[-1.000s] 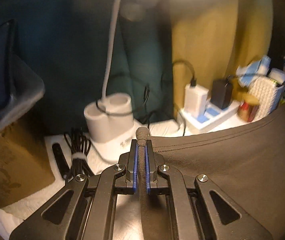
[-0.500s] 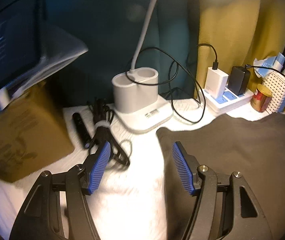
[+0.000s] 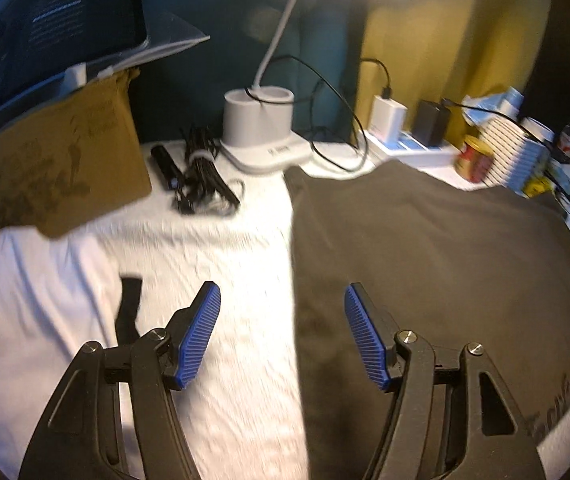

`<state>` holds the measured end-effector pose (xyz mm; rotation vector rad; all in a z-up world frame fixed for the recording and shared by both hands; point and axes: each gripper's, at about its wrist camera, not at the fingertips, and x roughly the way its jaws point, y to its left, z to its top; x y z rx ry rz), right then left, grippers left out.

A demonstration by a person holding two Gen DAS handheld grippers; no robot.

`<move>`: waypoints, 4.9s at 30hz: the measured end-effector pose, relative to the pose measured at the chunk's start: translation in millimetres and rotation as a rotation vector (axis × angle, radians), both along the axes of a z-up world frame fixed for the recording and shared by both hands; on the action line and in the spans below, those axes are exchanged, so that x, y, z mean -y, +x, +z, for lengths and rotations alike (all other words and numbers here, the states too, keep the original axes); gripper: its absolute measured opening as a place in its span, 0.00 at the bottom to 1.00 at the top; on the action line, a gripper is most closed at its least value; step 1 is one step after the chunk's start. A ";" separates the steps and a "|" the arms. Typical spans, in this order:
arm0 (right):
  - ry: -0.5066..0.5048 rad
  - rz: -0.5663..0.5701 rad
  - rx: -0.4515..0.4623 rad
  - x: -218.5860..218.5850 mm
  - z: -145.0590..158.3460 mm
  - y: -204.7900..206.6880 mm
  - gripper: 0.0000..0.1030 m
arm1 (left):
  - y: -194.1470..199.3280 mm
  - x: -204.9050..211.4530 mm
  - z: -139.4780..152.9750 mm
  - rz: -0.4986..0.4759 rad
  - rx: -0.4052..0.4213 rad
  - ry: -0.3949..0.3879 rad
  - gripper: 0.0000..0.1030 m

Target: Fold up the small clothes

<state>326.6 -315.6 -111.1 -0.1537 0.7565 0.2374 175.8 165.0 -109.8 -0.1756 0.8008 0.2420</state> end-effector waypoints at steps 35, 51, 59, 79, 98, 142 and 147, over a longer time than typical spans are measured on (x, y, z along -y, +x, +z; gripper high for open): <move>0.144 -0.021 -0.086 43.2 -39.3 -129.8 0.30 | -112.1 62.8 -32.8 -0.053 -0.051 -0.028 0.63; 0.047 0.026 0.006 43.6 -19.3 -155.0 0.06 | -142.5 93.6 -8.4 -0.150 -0.022 -0.029 0.08; 0.019 0.009 0.024 58.4 -15.1 -180.1 0.06 | -161.0 109.1 -10.9 -0.186 -0.055 -0.050 0.08; 0.038 -0.050 -0.002 80.0 -35.6 -221.4 0.06 | -190.1 129.9 -23.2 -0.215 -0.106 -0.055 0.08; 0.029 -0.056 -0.053 85.0 -33.0 -226.4 0.07 | -197.4 117.3 -18.5 -0.203 -0.125 -0.137 0.15; -0.013 0.047 -0.130 16.8 -15.7 32.3 0.41 | 46.7 27.6 -31.2 -0.176 -0.113 -0.047 0.66; 0.033 0.065 -0.167 10.9 -26.7 59.1 0.41 | 61.4 24.3 -34.4 -0.191 -0.104 -0.040 0.63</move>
